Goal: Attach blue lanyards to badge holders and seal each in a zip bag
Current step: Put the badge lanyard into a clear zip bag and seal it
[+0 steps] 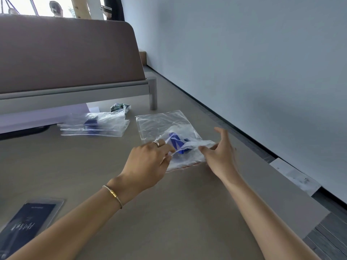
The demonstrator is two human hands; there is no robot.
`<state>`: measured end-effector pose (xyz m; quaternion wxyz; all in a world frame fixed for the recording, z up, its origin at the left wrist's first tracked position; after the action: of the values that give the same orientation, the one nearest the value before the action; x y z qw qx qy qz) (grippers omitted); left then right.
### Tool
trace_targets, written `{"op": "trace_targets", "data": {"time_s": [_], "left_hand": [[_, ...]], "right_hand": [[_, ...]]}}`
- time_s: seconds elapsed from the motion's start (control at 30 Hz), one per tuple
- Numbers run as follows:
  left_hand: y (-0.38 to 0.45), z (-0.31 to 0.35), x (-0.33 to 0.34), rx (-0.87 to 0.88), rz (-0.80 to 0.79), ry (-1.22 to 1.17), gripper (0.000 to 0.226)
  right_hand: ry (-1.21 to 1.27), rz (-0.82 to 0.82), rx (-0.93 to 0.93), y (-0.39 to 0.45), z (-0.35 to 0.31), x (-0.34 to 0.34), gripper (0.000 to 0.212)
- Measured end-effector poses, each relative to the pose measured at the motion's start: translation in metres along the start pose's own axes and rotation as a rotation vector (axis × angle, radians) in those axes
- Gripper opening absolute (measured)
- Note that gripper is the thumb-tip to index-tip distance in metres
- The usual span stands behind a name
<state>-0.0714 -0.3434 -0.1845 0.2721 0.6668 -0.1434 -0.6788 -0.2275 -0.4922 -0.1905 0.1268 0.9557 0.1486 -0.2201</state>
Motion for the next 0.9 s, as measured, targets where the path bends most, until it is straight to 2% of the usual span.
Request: {"op": "trace_targets", "data": {"time_s": [0.1, 0.2, 0.3, 0.37, 0.47, 0.57, 0.67, 0.9], "left_hand": [[-0.007, 0.001, -0.003, -0.109, -0.095, 0.045, 0.028], [-0.010, -0.006, -0.011, -0.367, -0.281, 0.077, 0.039], [-0.008, -0.019, -0.023, -0.556, -0.369, 0.075, 0.032], [-0.002, -0.026, -0.034, -0.651, -0.352, -0.087, 0.024], [0.014, -0.031, -0.055, -0.797, -0.177, -0.470, 0.011], [0.029, -0.035, -0.081, -0.897, 0.086, -0.693, 0.006], [0.038, -0.037, -0.110, -0.911, 0.291, -0.787, 0.007], [0.035, -0.029, -0.186, -0.835, 0.537, -0.842, 0.007]], "right_hand": [[0.112, -0.039, 0.005, 0.004, 0.002, 0.005, 0.025], [0.232, -0.040, -0.008, 0.003, -0.005, 0.002, 0.023], [0.265, -0.014, -0.042, 0.003, -0.016, -0.001, 0.023], [0.277, -0.004, -0.052, 0.005, -0.025, -0.001, 0.021], [0.366, -0.008, -0.047, 0.008, -0.049, 0.000, 0.020], [0.521, -0.013, -0.038, 0.009, -0.077, 0.000, 0.019], [0.632, -0.013, -0.076, 0.006, -0.105, 0.001, 0.020], [0.782, -0.034, -0.195, -0.009, -0.164, -0.007, 0.020]]}}
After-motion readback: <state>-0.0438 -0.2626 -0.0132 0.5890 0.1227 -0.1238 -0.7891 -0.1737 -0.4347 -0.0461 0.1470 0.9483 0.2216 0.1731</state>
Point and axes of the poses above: each hand's wrist, its own y-axis towards the middle knuckle, its own x-axis out of the palm, z = x × y, the point moved 2 cm from there along y, towards the middle knuckle, and after that the axes turned 7 degrees about y, right-handed, at the moved point
